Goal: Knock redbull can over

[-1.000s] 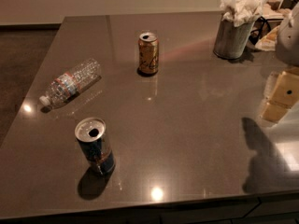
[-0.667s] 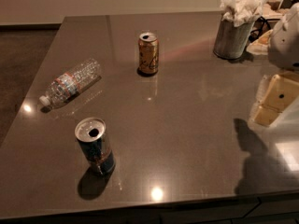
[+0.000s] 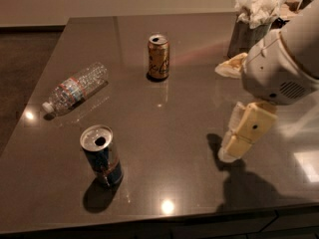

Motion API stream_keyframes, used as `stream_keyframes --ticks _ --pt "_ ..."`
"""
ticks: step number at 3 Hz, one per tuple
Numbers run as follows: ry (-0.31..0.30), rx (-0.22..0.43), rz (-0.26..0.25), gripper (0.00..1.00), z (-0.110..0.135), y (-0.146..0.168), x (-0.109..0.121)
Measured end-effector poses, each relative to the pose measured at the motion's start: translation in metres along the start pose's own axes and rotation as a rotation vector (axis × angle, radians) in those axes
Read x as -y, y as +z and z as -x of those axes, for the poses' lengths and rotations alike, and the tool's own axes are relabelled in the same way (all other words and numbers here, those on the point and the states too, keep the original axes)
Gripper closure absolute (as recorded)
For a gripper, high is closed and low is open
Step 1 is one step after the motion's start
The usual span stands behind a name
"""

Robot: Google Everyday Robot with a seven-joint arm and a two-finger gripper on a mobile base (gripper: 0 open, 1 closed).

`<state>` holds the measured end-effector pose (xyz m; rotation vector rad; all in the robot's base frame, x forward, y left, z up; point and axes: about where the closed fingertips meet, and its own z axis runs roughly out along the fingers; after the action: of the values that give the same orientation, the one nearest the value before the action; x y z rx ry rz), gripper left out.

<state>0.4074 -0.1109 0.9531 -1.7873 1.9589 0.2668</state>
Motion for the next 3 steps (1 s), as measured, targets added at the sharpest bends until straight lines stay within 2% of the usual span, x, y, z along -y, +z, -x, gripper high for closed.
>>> stream_keyframes --ticks 1,2,3 --pt "-0.036 0.121 0.041 0.00 0.042 0.022 -0.023" --pt "-0.049 0.213 0.088 0.00 0.078 0.045 -0.042" --pt "-0.039 0.286 0.124 0.00 0.103 0.068 -0.058"
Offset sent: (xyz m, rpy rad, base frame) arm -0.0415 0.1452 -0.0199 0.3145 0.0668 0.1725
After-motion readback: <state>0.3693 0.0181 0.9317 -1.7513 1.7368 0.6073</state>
